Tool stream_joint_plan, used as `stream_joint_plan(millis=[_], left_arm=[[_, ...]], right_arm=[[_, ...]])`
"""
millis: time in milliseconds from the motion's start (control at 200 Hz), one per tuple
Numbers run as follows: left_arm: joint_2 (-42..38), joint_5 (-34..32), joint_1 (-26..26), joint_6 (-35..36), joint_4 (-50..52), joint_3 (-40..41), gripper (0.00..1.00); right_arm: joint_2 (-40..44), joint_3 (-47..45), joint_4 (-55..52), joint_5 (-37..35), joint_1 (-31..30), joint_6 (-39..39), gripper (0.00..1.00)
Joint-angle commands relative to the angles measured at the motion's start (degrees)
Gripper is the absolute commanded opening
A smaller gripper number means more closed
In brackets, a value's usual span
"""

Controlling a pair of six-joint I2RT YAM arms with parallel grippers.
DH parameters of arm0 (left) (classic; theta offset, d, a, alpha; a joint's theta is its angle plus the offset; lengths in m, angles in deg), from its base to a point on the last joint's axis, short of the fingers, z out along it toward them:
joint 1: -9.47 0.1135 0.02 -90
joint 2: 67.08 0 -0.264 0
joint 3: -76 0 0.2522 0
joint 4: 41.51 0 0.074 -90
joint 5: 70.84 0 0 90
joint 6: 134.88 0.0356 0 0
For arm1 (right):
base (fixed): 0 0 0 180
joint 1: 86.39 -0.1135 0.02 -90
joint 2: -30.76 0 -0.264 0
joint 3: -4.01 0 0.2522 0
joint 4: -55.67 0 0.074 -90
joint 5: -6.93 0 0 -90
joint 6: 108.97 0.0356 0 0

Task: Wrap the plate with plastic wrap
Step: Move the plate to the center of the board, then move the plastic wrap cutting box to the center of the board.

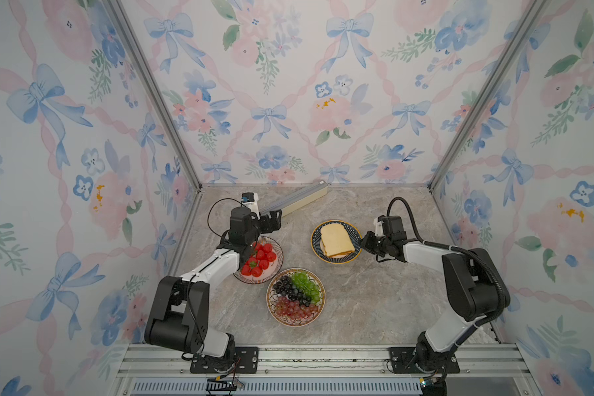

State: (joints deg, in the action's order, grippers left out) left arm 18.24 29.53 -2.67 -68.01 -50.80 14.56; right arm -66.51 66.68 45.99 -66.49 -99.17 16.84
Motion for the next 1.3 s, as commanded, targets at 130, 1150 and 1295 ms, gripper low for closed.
stream_joint_plan(millis=[130, 1150, 1295], left_arm=[[12.37, 4.53, -3.03, 18.62, 4.87, -15.81, 0.93], [58.46, 2.28, -4.47, 58.63, 46.34, -75.18, 0.92], [58.56, 3.76, -4.44, 61.49, 48.88, -75.43, 0.81]], right_arm=[[4.93, -5.10, 1.68, -0.40, 0.46, -0.30, 0.11], [18.45, -4.39, -12.29, -5.81, 3.77, -11.20, 0.69], [17.87, -4.04, -12.29, -5.62, 3.65, -10.98, 0.68]])
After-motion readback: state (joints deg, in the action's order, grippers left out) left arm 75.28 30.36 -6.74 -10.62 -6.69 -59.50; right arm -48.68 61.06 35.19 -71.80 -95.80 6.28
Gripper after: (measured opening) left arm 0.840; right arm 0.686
